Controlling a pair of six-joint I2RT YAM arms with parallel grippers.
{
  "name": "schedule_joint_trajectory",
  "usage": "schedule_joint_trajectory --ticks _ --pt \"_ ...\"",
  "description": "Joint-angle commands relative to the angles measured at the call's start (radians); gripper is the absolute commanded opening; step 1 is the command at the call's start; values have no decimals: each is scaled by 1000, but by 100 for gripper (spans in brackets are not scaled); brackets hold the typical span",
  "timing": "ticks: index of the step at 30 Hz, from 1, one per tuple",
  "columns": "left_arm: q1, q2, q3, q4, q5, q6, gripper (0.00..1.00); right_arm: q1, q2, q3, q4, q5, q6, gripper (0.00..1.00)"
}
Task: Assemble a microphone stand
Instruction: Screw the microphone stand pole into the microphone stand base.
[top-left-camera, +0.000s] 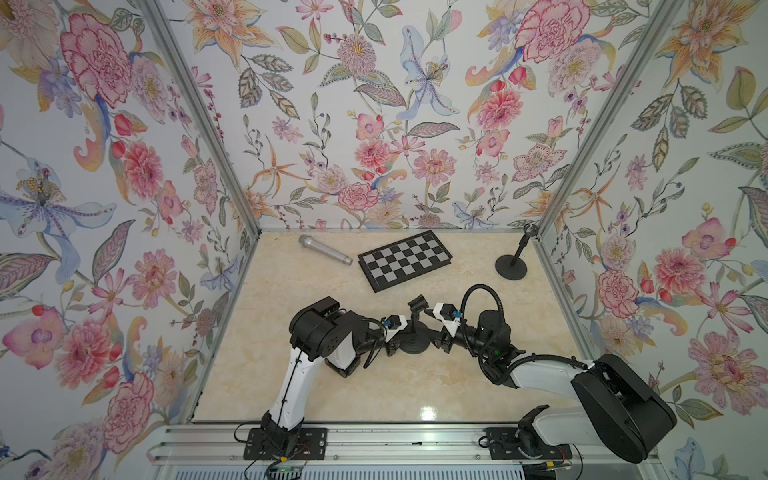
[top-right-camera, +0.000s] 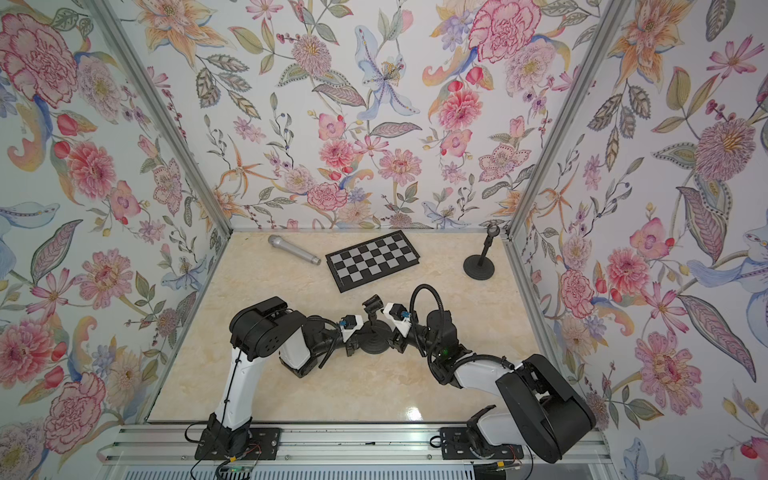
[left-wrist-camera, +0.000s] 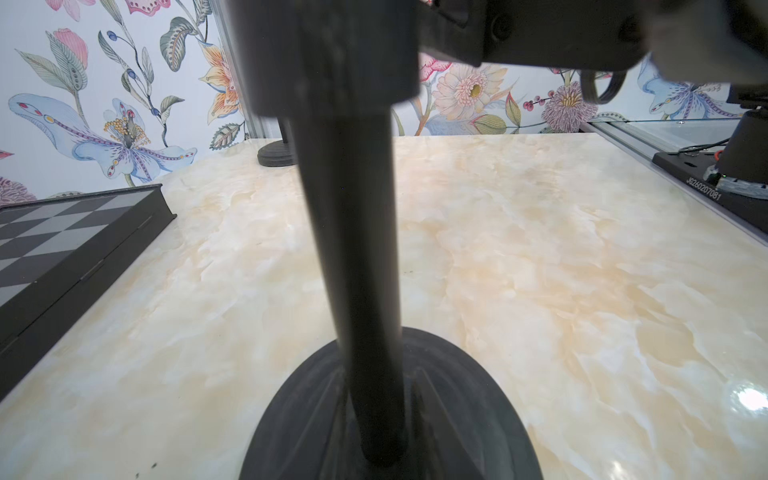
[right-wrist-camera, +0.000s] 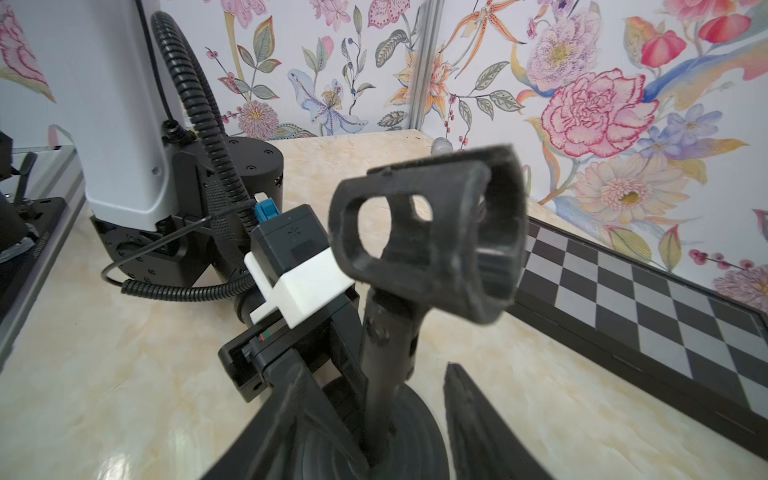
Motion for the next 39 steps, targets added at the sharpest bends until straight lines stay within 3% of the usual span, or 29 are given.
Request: schedule_joint_trajectory --ticks 1,5,8,16,19,22,27,29,30,32,36,37,39 --pt "-5 150 -44 226 -101 80 27 -37 42 82 -38 -233 -41 56" --pt "-7 149 -42 225 -105 83 27 -47 108 170 -69 -309 -34 55" --pt "-10 152 -44 226 -100 84 27 -44 168 219 -70 -341 -14 47" --pt "-10 153 -45 226 -103 85 27 -41 175 208 -64 -234 -5 14" --pt "-10 150 -42 225 -106 82 27 -33 140 174 -62 -141 12 0" --pt "-9 155 -44 228 -104 83 27 47 79 119 -61 212 46 0" --pt "-9 152 -42 226 -111 78 27 406 53 17 7 1245 135 0" --pt "-10 152 -45 227 -112 80 27 507 99 32 -37 1470 219 0" --pt "-10 153 -45 226 -116 80 27 548 129 46 -62 1510 256 0" --pt "-10 151 -43 225 -124 80 27 592 186 50 -36 1495 283 0" --pt "-11 152 -47 225 -114 79 27 580 193 6 86 1225 136 3" --pt "-12 151 -47 225 -114 80 27 563 166 -5 84 1128 90 17" --pt "-11 149 -45 225 -115 84 27 487 86 -27 30 848 11 31"
